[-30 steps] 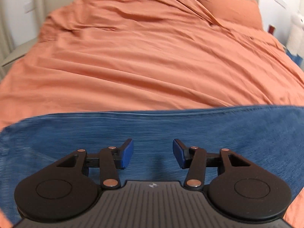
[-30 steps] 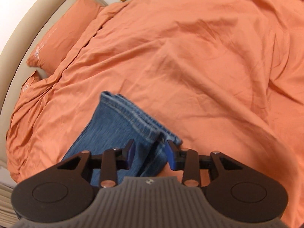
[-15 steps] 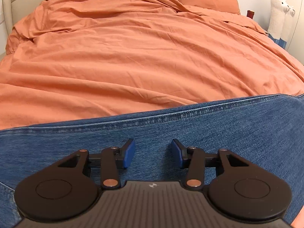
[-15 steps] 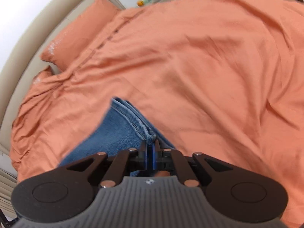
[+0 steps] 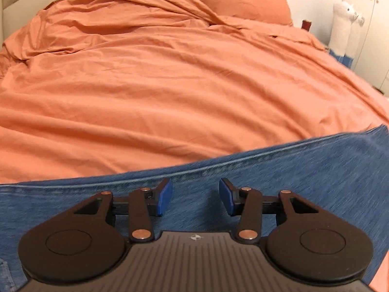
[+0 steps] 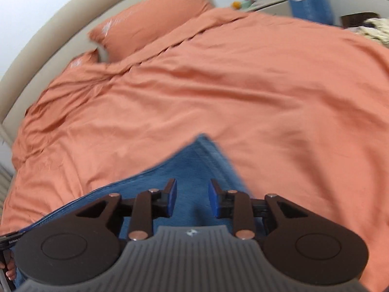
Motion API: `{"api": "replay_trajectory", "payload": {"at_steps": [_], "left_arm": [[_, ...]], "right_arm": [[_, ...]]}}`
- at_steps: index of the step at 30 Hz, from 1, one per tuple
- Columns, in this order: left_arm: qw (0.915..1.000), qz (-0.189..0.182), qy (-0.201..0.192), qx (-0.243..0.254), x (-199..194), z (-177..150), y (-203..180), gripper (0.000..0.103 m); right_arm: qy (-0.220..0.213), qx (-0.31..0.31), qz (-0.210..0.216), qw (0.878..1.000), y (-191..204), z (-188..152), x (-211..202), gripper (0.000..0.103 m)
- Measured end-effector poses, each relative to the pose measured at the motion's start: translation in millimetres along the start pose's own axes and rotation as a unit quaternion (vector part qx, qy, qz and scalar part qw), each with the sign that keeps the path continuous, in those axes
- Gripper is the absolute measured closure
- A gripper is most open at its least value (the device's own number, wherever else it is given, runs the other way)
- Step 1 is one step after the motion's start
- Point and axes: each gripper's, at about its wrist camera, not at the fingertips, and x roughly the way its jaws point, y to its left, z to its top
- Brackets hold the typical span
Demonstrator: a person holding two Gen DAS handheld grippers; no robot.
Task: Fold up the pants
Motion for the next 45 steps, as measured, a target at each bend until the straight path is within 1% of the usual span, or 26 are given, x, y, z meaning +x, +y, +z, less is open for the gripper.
{"api": "replay_trajectory", "payload": {"at_steps": [2, 4, 6, 7, 9, 10, 12, 15, 16, 17, 18, 19, 22, 23, 24, 27, 29, 32, 33, 35, 37, 39, 41, 42, 43, 45], "left_arm": [[0.9999, -0.010, 0.000, 0.010, 5, 2, -7, 0.050], [0.9997, -0.018, 0.000, 0.018, 12, 4, -12, 0.050], [0.9997, -0.016, 0.006, 0.019, 23, 5, -14, 0.050], [0.9997, -0.011, 0.008, 0.021, 30, 5, -15, 0.050], [0.9996, -0.001, 0.013, 0.027, 42, 7, -17, 0.048], [0.9995, 0.002, 0.014, 0.029, 46, 7, -17, 0.047], [0.9995, 0.006, 0.017, 0.026, 51, 10, -18, 0.042], [0.9997, 0.005, 0.016, 0.019, 47, 14, -16, 0.042], [0.9997, 0.008, 0.011, 0.019, 42, 15, -17, 0.044], [0.9997, 0.009, 0.006, 0.022, 36, 17, -19, 0.046], [0.9996, 0.006, 0.001, 0.027, 28, 17, -21, 0.046], [0.9994, -0.002, -0.006, 0.034, 21, 18, -25, 0.046], [0.9981, -0.023, -0.009, 0.057, 6, 17, -42, 0.046], [0.9975, -0.030, -0.009, 0.063, 3, 16, -49, 0.046], [0.9968, -0.036, -0.010, 0.070, 2, 16, -56, 0.046], [0.9956, -0.042, -0.015, 0.083, 0, 15, -76, 0.046], [0.9951, -0.049, -0.011, 0.086, 5, 14, -88, 0.048], [0.9947, -0.048, -0.006, 0.090, 14, 13, -97, 0.049], [0.9948, -0.049, -0.006, 0.089, 17, 13, -99, 0.049], [0.9954, -0.049, -0.005, 0.082, 24, 13, -99, 0.049], [0.9958, -0.047, -0.005, 0.078, 30, 13, -101, 0.049], [0.9956, -0.046, -0.003, 0.082, 38, 14, -103, 0.049], [0.9957, -0.040, -0.002, 0.084, 48, 14, -105, 0.049], [0.9958, -0.038, -0.003, 0.083, 53, 14, -105, 0.049], [0.9960, -0.034, -0.006, 0.083, 58, 14, -105, 0.049], [0.9960, -0.029, -0.012, 0.084, 65, 14, -107, 0.047]], "right_arm": [[0.022, -0.006, -0.006, 1.000, 10, 4, 30, 0.077], [0.028, -0.017, -0.029, 0.999, 16, 7, 54, 0.077], [0.023, -0.010, -0.053, 0.998, 11, 10, 71, 0.086], [0.021, -0.005, -0.060, 0.998, 7, 12, 76, 0.088], [0.025, -0.010, -0.076, 0.997, 0, 14, 85, 0.103], [0.028, -0.012, -0.086, 0.996, -3, 14, 88, 0.103], [0.031, -0.004, -0.084, 0.996, -9, 16, 91, 0.103], [0.032, -0.011, -0.081, 0.996, -7, 17, 83, 0.103], [0.029, -0.012, -0.077, 0.997, -5, 17, 77, 0.101], [0.023, -0.006, -0.073, 0.997, -5, 18, 67, 0.086], [0.019, 0.001, -0.065, 0.998, -5, 18, 57, 0.067], [0.014, 0.007, -0.056, 0.998, -6, 16, 45, 0.063], [0.006, 0.019, -0.028, 0.999, -8, 2, 3, 0.060], [0.003, 0.032, -0.019, 0.999, -12, -4, -10, 0.056], [0.001, 0.048, -0.011, 0.999, -17, -12, -22, 0.053], [-0.008, 0.108, 0.009, 0.994, -39, -39, -52, 0.050], [-0.008, 0.153, 0.017, 0.988, -56, -57, -61, 0.047], [0.002, 0.210, 0.030, 0.977, -77, -78, -53, 0.047], [0.005, 0.227, 0.037, 0.973, -83, -82, -48, 0.048], [-0.005, 0.256, 0.052, 0.965, -93, -89, -39, 0.049], [-0.018, 0.267, 0.065, 0.961, -98, -91, -32, 0.055], [-0.023, 0.276, 0.070, 0.958, -103, -92, -24, 0.063], [-0.027, 0.285, 0.079, 0.955, -107, -92, -17, 0.068], [-0.029, 0.286, 0.083, 0.954, -109, -91, -14, 0.073], [-0.032, 0.285, 0.086, 0.954, -110, -91, -13, 0.075], [-0.036, 0.286, 0.091, 0.953, -113, -90, -10, 0.087]]}}
